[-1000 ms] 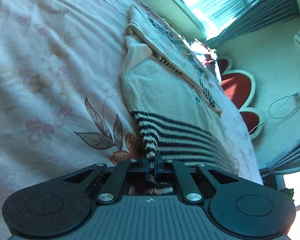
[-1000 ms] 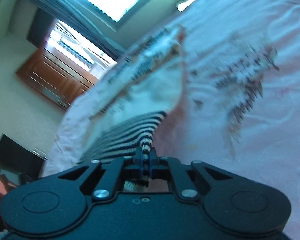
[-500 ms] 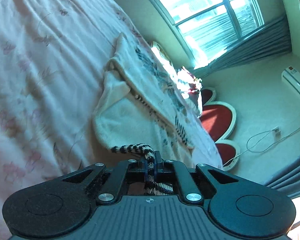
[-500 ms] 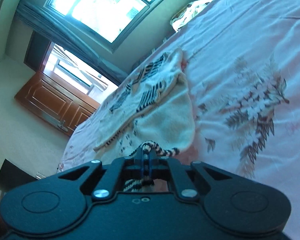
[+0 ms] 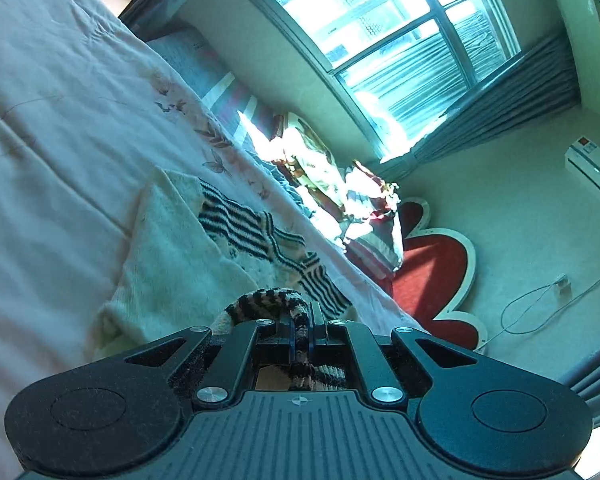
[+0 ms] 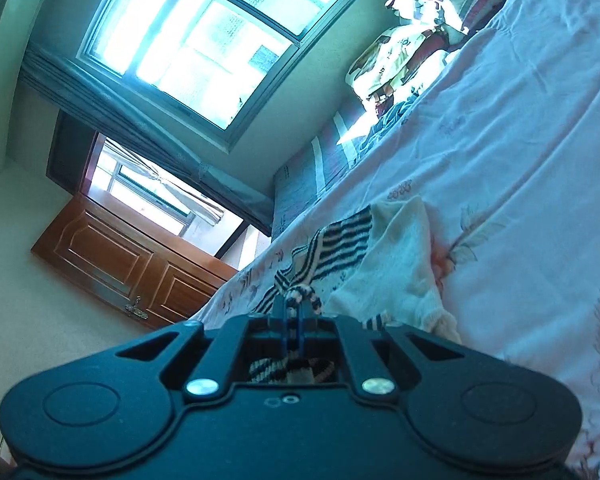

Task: Fold small clothes
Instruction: 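Lift the hem with both grippers and fold it toward the collar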

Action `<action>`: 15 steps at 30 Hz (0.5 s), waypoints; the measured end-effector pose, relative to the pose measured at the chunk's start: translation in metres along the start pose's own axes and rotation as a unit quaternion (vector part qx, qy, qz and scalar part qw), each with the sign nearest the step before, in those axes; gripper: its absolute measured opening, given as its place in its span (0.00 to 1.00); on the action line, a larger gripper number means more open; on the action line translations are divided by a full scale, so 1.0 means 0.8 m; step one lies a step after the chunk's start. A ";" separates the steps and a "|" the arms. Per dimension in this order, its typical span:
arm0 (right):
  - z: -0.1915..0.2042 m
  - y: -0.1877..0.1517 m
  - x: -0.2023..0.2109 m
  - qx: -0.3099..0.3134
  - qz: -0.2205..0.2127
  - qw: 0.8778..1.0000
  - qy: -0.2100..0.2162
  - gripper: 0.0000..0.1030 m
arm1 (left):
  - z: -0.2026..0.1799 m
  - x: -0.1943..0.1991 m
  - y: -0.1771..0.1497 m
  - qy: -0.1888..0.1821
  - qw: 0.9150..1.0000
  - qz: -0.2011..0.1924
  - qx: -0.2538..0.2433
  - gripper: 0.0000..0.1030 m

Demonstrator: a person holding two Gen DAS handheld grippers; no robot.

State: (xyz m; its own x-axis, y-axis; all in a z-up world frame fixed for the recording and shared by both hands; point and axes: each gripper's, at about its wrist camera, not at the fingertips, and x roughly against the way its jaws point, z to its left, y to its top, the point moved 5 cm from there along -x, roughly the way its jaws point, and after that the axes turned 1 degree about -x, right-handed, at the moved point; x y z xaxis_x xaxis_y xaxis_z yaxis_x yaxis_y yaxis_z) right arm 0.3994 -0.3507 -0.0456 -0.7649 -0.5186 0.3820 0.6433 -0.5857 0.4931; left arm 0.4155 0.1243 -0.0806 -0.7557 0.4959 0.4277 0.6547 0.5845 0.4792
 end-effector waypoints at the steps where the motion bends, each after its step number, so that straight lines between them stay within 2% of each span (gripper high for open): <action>1: -0.006 0.009 -0.016 -0.005 0.005 1.000 -0.002 0.06 | 0.004 -0.016 0.008 0.004 1.000 0.004 0.004 0.05; 10: -0.070 0.044 -0.148 -0.037 0.049 0.998 -0.026 0.06 | 0.052 -0.145 0.053 0.057 0.998 0.038 0.017 0.05; 13: -0.094 0.046 -0.179 -0.049 0.059 0.996 -0.039 0.07 | 0.067 -0.179 0.059 0.064 0.997 0.046 0.015 0.05; 15: -0.106 0.048 -0.192 -0.056 0.056 0.996 -0.035 0.08 | 0.074 -0.193 0.062 0.045 0.998 0.042 0.027 0.06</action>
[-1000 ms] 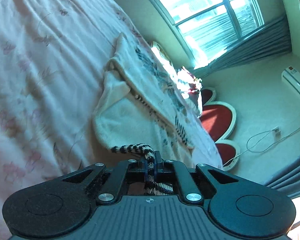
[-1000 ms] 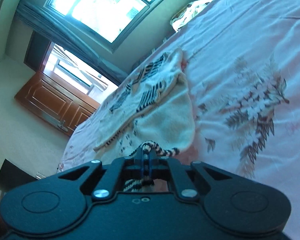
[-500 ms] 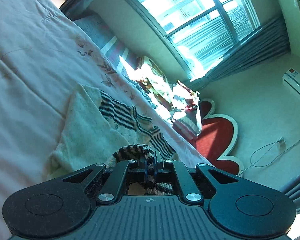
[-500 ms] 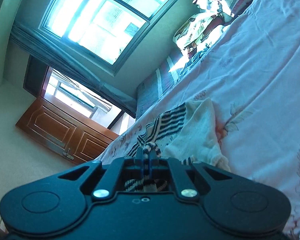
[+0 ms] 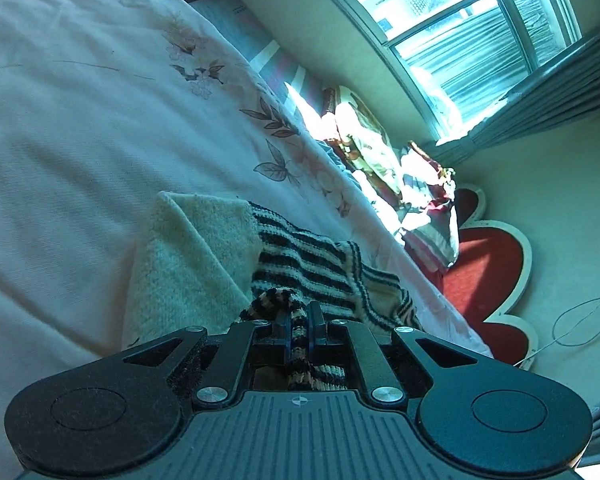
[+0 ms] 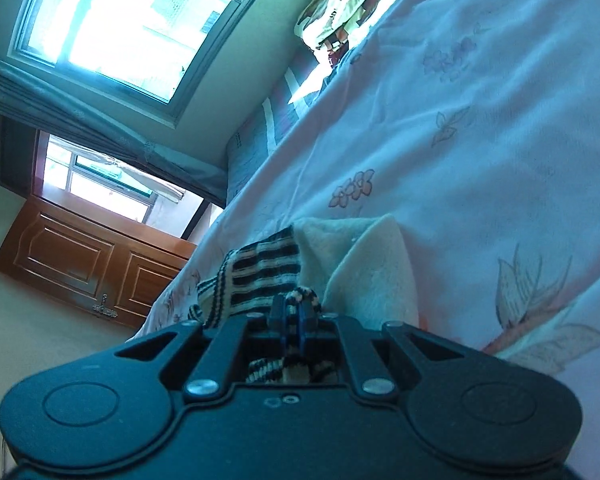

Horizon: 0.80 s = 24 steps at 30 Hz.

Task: Fold small clothes
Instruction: 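Lift the hem with both grippers and fold it toward the collar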

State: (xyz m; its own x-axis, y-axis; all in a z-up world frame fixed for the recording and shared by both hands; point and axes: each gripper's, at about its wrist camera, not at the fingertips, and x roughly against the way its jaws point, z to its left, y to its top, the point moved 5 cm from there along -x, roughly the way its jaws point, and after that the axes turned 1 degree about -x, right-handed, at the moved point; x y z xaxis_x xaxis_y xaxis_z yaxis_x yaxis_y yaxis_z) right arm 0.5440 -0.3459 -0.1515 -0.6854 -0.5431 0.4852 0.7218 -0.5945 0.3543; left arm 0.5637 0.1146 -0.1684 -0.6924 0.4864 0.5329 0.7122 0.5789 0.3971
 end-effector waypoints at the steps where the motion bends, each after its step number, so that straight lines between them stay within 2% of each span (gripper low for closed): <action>1: -0.001 0.004 -0.002 0.006 -0.008 1.000 0.008 0.15 | 0.002 -0.004 0.001 -0.005 1.000 -0.005 0.007 0.23; 2: -0.001 0.006 -0.002 0.011 -0.016 1.000 0.011 0.29 | 0.003 -0.006 0.002 -0.019 1.000 -0.017 0.009 0.54; 4: -0.001 0.013 0.000 0.013 -0.031 0.999 0.021 0.36 | -0.003 -0.005 0.004 -0.058 0.997 -0.046 0.012 0.76; 5: 0.000 0.016 0.001 0.017 -0.033 0.999 0.025 0.37 | -0.006 -0.006 0.006 -0.059 0.997 -0.053 0.010 0.82; 9: 0.007 0.025 0.007 0.041 -0.050 0.997 0.033 0.43 | -0.011 -0.007 0.016 -0.055 0.996 -0.073 0.001 0.82; 10: 0.007 0.028 0.013 0.038 -0.060 0.997 0.039 0.48 | -0.012 -0.005 0.018 -0.057 0.995 -0.078 -0.009 0.82; 13: 0.009 0.036 0.029 0.041 -0.080 0.995 0.042 0.50 | -0.020 0.009 0.026 -0.022 0.994 -0.085 -0.061 0.82; 15: 0.014 0.038 0.032 0.065 -0.071 0.995 0.035 0.49 | -0.030 0.009 0.028 0.012 0.991 -0.065 -0.120 0.82; 16: 0.019 0.035 0.028 0.087 -0.058 0.994 0.029 0.47 | -0.035 0.006 0.028 0.029 0.987 -0.053 -0.148 0.82; 19: 0.041 0.020 0.009 0.163 -0.009 0.987 -0.004 0.37 | -0.048 -0.014 0.022 0.065 0.975 -0.006 -0.211 0.59; 22: 0.058 -0.002 -0.010 0.224 0.033 0.973 -0.045 0.35 | -0.058 -0.032 0.004 0.122 0.951 0.024 -0.284 0.56; 24: 0.064 -0.015 -0.022 0.260 0.048 0.961 -0.076 0.30 | -0.063 -0.036 -0.006 0.151 0.935 0.023 -0.320 0.49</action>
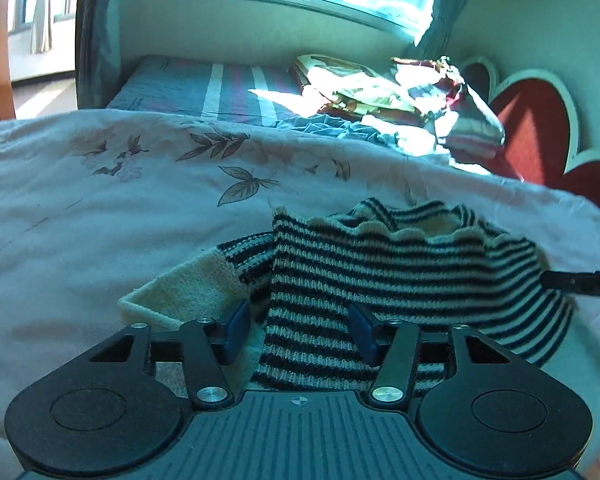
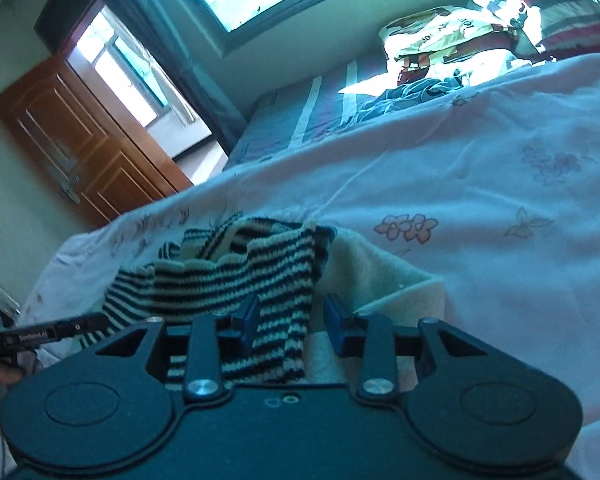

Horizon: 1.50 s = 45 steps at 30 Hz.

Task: Fold small clothes
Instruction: 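Lay the hem band over the collar and open both grippers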

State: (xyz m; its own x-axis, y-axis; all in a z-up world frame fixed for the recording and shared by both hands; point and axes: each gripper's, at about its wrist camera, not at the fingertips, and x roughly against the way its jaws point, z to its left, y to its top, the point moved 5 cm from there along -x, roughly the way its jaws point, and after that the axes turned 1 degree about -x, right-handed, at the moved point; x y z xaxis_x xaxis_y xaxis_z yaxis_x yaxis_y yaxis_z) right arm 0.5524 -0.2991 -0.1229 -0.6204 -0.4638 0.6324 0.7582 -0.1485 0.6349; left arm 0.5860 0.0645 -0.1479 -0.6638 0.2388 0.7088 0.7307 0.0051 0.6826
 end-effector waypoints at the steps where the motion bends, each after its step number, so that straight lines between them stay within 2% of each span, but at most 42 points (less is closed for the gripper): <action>1: 0.005 -0.005 -0.002 0.022 0.001 1.000 -0.017 0.20 | -0.003 0.002 0.000 0.011 1.000 -0.005 -0.012 0.34; 2: 0.011 -0.006 -0.002 0.041 0.001 0.999 -0.027 0.08 | -0.005 0.005 -0.001 0.007 1.000 -0.009 -0.013 0.08; 7: 0.034 0.002 0.007 0.112 -0.036 0.991 -0.063 0.05 | -0.015 0.026 -0.005 0.020 0.998 -0.055 -0.025 0.07; 12: 0.040 0.017 0.023 0.135 -0.087 0.985 -0.067 0.05 | -0.009 0.065 -0.001 0.042 0.990 -0.137 -0.003 0.06; 13: 0.038 0.018 0.023 0.137 -0.093 0.984 -0.072 0.05 | -0.005 0.066 -0.002 0.047 0.989 -0.140 0.002 0.06; 14: 0.033 0.019 0.019 0.136 -0.090 0.984 -0.076 0.05 | 0.001 0.060 -0.005 0.049 0.991 -0.126 0.009 0.06; 17: 0.010 0.011 -0.010 0.121 -0.047 0.986 -0.104 0.05 | 0.012 0.031 -0.021 0.062 0.995 -0.077 0.015 0.06; 21: -0.001 0.003 -0.014 0.100 -0.049 0.990 -0.092 0.04 | 0.007 0.028 -0.024 0.074 0.994 -0.081 0.000 0.07; 22: 0.001 0.003 -0.014 0.103 -0.048 0.989 -0.092 0.07 | 0.006 0.028 -0.025 0.073 0.994 -0.081 -0.001 0.07; 24: 0.007 0.005 -0.007 0.110 -0.045 0.989 -0.087 0.24 | 0.011 0.036 -0.023 0.068 0.994 -0.083 0.010 0.30; 25: 0.011 0.006 -0.001 0.113 -0.049 0.989 -0.085 0.30 | 0.012 0.043 -0.021 0.069 0.993 -0.092 0.018 0.52; 26: 0.020 0.006 0.011 0.124 -0.057 0.987 -0.082 0.32 | 0.014 0.056 -0.020 0.080 0.991 -0.108 0.022 0.57; 28: 0.037 0.005 0.033 0.143 -0.063 0.986 -0.064 0.30 | 0.009 0.089 -0.015 0.096 0.985 -0.144 0.002 0.57; 30: 0.064 0.000 0.046 0.174 -0.070 0.981 -0.039 0.30 | -0.012 0.105 -0.013 0.076 0.984 -0.159 -0.015 0.57; 33: 0.103 -0.003 0.014 0.211 -0.055 0.975 -0.034 0.29 | -0.067 0.080 0.000 0.033 0.988 -0.134 -0.064 0.57; 37: 0.134 0.002 -0.050 0.213 -0.030 0.975 -0.051 0.28 | -0.111 0.031 0.013 0.005 0.994 -0.098 -0.053 0.57; 39: 0.132 -0.005 -0.064 0.225 -0.013 0.973 -0.056 0.29 | -0.112 0.009 0.008 0.004 0.997 -0.060 -0.044 0.57; 40: 0.124 -0.011 -0.069 0.234 -0.002 0.969 -0.074 0.29 | -0.105 0.001 0.001 0.019 0.997 -0.050 -0.048 0.57; 41: 0.112 -0.012 -0.068 0.238 -0.002 0.967 -0.094 0.29 | -0.097 0.001 -0.007 0.030 0.997 -0.055 -0.051 0.57; 43: 0.075 -0.006 -0.053 0.206 -0.015 0.970 -0.124 0.28 | -0.070 0.015 -0.014 0.030 0.997 -0.066 -0.037 0.57; 44: 0.052 -0.001 -0.041 0.186 -0.021 0.973 -0.136 0.21 | -0.058 0.021 -0.017 0.043 0.996 -0.069 -0.042 0.57; 45: 0.041 0.001 -0.032 0.181 -0.023 0.974 -0.132 0.19 | -0.050 0.026 -0.021 0.053 0.995 -0.071 -0.050 0.57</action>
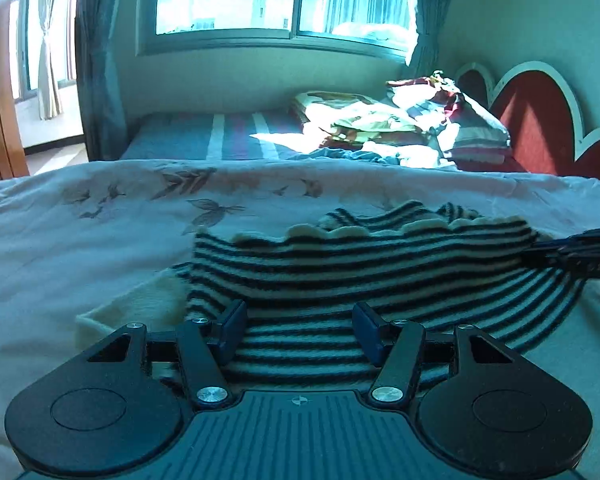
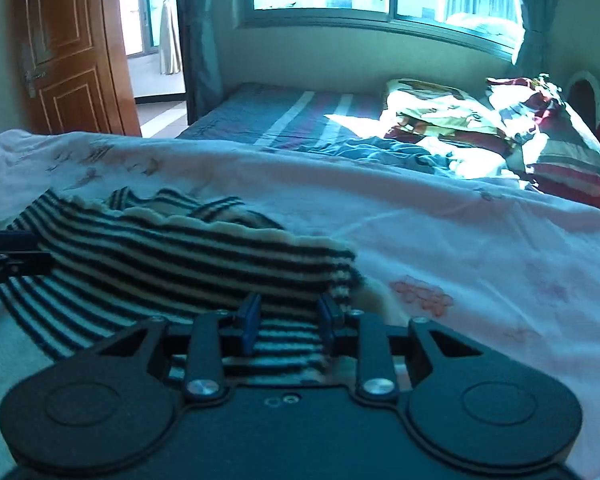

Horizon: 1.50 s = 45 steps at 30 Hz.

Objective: Fold small clothes

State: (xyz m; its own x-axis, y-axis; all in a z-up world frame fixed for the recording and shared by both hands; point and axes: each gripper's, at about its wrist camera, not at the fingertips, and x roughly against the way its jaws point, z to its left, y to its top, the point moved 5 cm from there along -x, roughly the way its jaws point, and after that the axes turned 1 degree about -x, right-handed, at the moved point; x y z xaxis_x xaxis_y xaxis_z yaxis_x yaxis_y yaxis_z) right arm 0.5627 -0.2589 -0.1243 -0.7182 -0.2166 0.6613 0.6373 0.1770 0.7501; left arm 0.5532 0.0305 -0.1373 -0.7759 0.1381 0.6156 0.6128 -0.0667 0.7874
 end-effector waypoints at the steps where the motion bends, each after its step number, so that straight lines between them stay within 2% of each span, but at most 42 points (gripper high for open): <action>1: -0.005 -0.001 0.004 -0.002 0.002 1.000 0.006 0.19 | 0.009 0.004 -0.001 0.006 1.000 0.002 -0.004 0.57; 3: 0.002 0.004 0.019 0.011 0.001 1.000 0.000 0.23 | 0.011 0.021 0.002 0.010 1.000 -0.002 -0.008 0.57; 4: 0.010 0.006 0.032 0.018 -0.016 1.000 -0.002 0.33 | 0.004 0.035 0.006 0.019 1.000 -0.011 -0.016 0.57; 6: 0.037 0.008 0.064 0.027 -0.054 0.998 0.036 0.34 | -0.021 0.061 0.011 -0.008 0.999 -0.036 -0.027 0.57; 8: 0.075 -0.002 0.069 0.053 -0.037 0.995 0.080 0.32 | -0.052 0.073 0.008 -0.034 0.998 -0.037 -0.044 0.57; 11: 0.124 -0.026 0.064 0.102 -0.009 0.989 0.109 0.31 | -0.086 0.075 -0.007 -0.068 0.996 -0.021 -0.058 0.57; 13: 0.135 -0.043 0.061 0.122 0.003 0.988 0.099 0.32 | -0.090 0.070 -0.026 -0.060 0.996 0.003 -0.067 0.57; 14: 0.132 -0.048 0.065 0.124 -0.001 0.988 0.091 0.33 | -0.084 0.074 -0.033 -0.058 0.996 -0.001 -0.064 0.57; 16: 0.103 -0.054 0.076 0.099 -0.007 0.993 0.070 0.36 | -0.059 0.087 -0.041 -0.053 0.998 -0.004 -0.044 0.57; 19: 0.044 -0.069 0.096 0.056 -0.004 0.998 0.014 0.35 | -0.013 0.106 -0.057 -0.028 0.999 -0.007 -0.024 0.57; 21: 0.017 -0.080 0.103 0.025 0.002 0.999 0.025 0.35 | -0.001 0.113 -0.060 -0.030 0.999 -0.007 -0.016 0.57; 23: 0.029 -0.071 0.116 0.034 -0.004 0.999 0.004 0.33 | -0.011 0.117 -0.052 -0.022 1.000 -0.003 -0.017 0.57; 24: 0.041 -0.065 0.128 0.039 -0.025 0.999 0.006 0.34 | -0.023 0.125 -0.045 -0.031 0.999 -0.013 -0.016 0.57; 26: 0.072 -0.058 0.151 0.031 -0.053 0.997 0.041 0.34 | -0.051 0.144 -0.040 -0.052 0.998 -0.036 -0.017 0.57; 28: 0.109 -0.066 0.159 0.049 -0.053 0.995 0.064 0.29 | -0.078 0.155 -0.045 -0.069 0.997 -0.041 -0.014 0.57; 30: 0.135 -0.081 0.159 0.066 -0.043 0.994 0.073 0.29 | -0.098 0.153 -0.060 -0.079 0.996 -0.027 -0.014 0.58; 32: 0.149 -0.104 0.145 0.080 -0.017 0.995 0.059 0.29 | -0.108 0.139 -0.083 -0.061 0.998 0.005 -0.030 0.57; 33: 0.149 -0.115 0.137 0.080 -0.013 0.996 0.048 0.29 | -0.109 0.140 -0.090 -0.058 0.998 -0.010 -0.033 0.58; 34: 0.148 -0.119 0.137 0.078 -0.030 0.995 0.046 0.29 | -0.107 0.140 -0.091 -0.059 0.998 -0.011 -0.029 0.59; 36: 0.150 -0.115 0.146 0.071 -0.025 0.996 0.040 0.29 | -0.104 0.148 -0.082 -0.055 0.998 -0.002 -0.029 0.59; 39: 0.141 -0.103 0.175 0.063 -0.060 0.996 0.028 0.33 | -0.088 0.172 -0.076 -0.033 0.998 -0.031 -0.043 0.59; 40: 0.134 -0.104 0.178 0.063 -0.057 0.996 0.012 0.34 | -0.078 0.171 -0.080 -0.022 0.999 -0.021 -0.046 0.59; 41: 0.124 -0.108 0.176 0.058 -0.047 0.997 0.000 0.35 | -0.066 0.162 -0.089 -0.001 0.999 0.010 -0.051 0.59; 43: 0.094 -0.127 0.155 0.045 -0.003 0.999 -0.022 0.38 | -0.042 0.164 -0.101 -0.020 0.999 0.003 -0.025 0.61; 45: 0.073 -0.128 0.163 0.006 -0.009 1.000 0.003 0.37 | -0.030 0.172 -0.100 -0.019 1.000 0.007 -0.017 0.61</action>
State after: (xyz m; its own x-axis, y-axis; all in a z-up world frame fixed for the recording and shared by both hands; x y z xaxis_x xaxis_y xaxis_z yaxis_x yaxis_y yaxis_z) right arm 0.3873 -0.2492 -0.1139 -0.7277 -0.2248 0.6480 0.6210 0.1851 0.7616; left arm 0.3937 0.0313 -0.1146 -0.7604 0.1742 0.6257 0.6181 -0.1016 0.7795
